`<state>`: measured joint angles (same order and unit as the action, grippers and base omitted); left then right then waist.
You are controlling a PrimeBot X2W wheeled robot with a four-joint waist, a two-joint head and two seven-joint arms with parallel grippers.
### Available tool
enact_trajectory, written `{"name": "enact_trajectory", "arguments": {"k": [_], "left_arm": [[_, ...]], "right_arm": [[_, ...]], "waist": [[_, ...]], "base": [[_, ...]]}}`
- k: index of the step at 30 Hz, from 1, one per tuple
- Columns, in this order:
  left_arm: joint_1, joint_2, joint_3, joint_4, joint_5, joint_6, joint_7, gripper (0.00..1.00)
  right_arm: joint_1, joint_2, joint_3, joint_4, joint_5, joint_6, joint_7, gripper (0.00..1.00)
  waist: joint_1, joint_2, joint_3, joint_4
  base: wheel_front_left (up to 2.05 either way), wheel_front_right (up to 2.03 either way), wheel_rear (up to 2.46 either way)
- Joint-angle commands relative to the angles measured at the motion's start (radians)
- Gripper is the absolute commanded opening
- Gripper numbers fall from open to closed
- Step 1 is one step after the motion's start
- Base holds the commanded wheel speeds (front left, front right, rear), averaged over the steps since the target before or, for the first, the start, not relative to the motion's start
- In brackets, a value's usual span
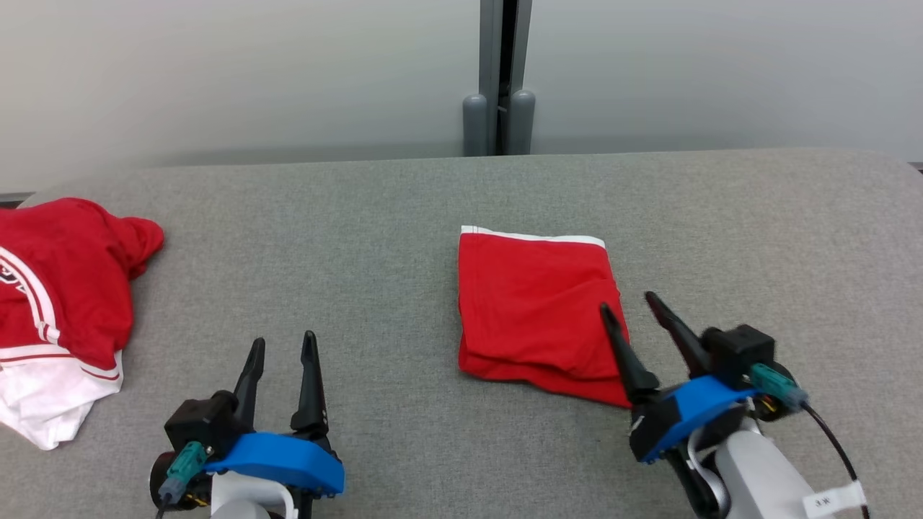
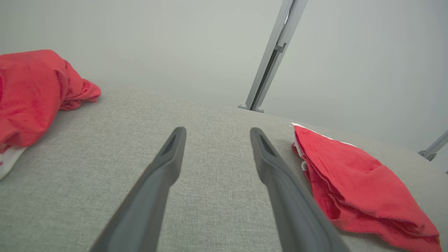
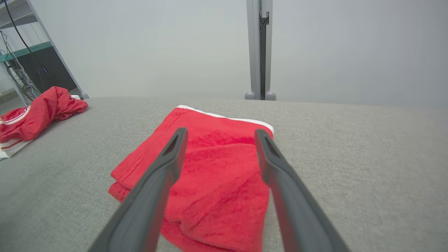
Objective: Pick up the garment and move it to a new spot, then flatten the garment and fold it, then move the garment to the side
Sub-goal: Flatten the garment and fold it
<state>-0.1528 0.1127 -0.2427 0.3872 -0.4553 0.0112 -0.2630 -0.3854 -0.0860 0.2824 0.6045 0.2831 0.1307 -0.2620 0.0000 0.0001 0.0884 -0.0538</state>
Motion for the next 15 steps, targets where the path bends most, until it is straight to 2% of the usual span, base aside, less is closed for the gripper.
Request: {"name": "enact_trajectory", "arguments": {"k": [1,4,7,15], "left_arm": [[0.018,-0.005,0.002,0.001,0.012,-0.006,-0.003,1.0],[0.043,-0.012,0.015,0.001,0.025,-0.011,-0.003,1.0],[0.075,-0.02,0.036,-0.005,0.032,-0.014,-0.003,1.0],[0.159,-0.028,0.094,-0.037,0.094,-0.004,-0.003,1.0]], "right_arm": [[0.048,0.006,-0.059,-0.032,-0.029,0.0,-0.004,1.0],[0.133,0.024,-0.188,-0.101,-0.09,0.0,-0.004,1.0],[0.201,0.035,-0.262,-0.156,-0.139,0.0,-0.004,1.0],[0.284,0.035,-0.244,-0.189,-0.102,0.0,-0.004,1.0]], "waist": [[0.0,-0.0001,-0.016,-0.014],[0.0,-0.0001,-0.03,-0.021],[0.0,-0.0001,-0.038,-0.026],[0.0,-0.0001,-0.046,-0.025]], "base": [[0.0,0.0,0.0],[0.0,0.0,0.0],[0.0,0.0,0.0],[0.0,0.0,0.0]]}}
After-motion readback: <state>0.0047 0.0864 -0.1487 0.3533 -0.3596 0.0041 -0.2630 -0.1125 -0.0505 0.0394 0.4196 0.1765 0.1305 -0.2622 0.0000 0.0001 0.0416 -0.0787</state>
